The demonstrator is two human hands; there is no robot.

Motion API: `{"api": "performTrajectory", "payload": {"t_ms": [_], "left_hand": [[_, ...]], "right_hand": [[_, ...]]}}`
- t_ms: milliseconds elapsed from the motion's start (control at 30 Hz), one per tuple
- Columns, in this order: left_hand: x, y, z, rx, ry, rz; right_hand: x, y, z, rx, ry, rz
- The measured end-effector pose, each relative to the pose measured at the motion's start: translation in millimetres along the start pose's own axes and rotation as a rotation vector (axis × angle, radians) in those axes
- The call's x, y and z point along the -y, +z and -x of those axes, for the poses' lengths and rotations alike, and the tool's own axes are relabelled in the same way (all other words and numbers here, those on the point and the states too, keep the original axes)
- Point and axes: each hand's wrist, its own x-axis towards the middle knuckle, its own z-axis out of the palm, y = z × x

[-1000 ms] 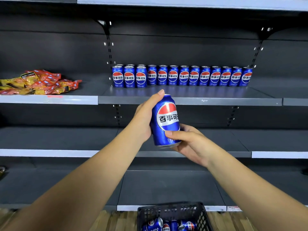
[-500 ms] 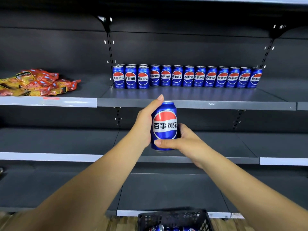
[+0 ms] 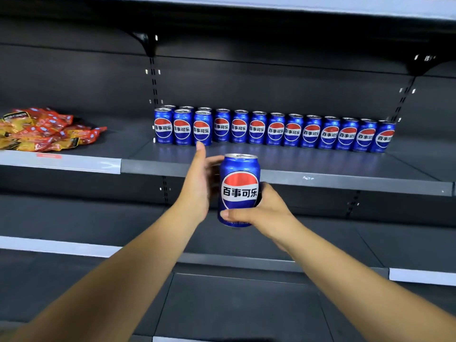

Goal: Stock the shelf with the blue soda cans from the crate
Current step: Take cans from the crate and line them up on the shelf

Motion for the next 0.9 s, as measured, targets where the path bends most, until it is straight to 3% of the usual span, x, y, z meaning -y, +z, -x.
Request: {"api": "performTrajectory", "payload": {"t_ms": [200,467,900], "left_hand": [[11.7,-10.5,-17.7,-0.031,-0.006,-0.067],[18.3,-47.2,-74.4,-0.275,0.032,-0.250],[-11.3,-106.8,-188.1,-0.176,0.258,-0.531]], "right_hand": [[-4.2,-1.9,-23.0,0.007,-0.002,-0.025],[-2.8,16.2,-68.2,-0.027,-0.013,-0.010],[2.2,46.7,-175.0,-0.258,-0.036,-0.104]]}}
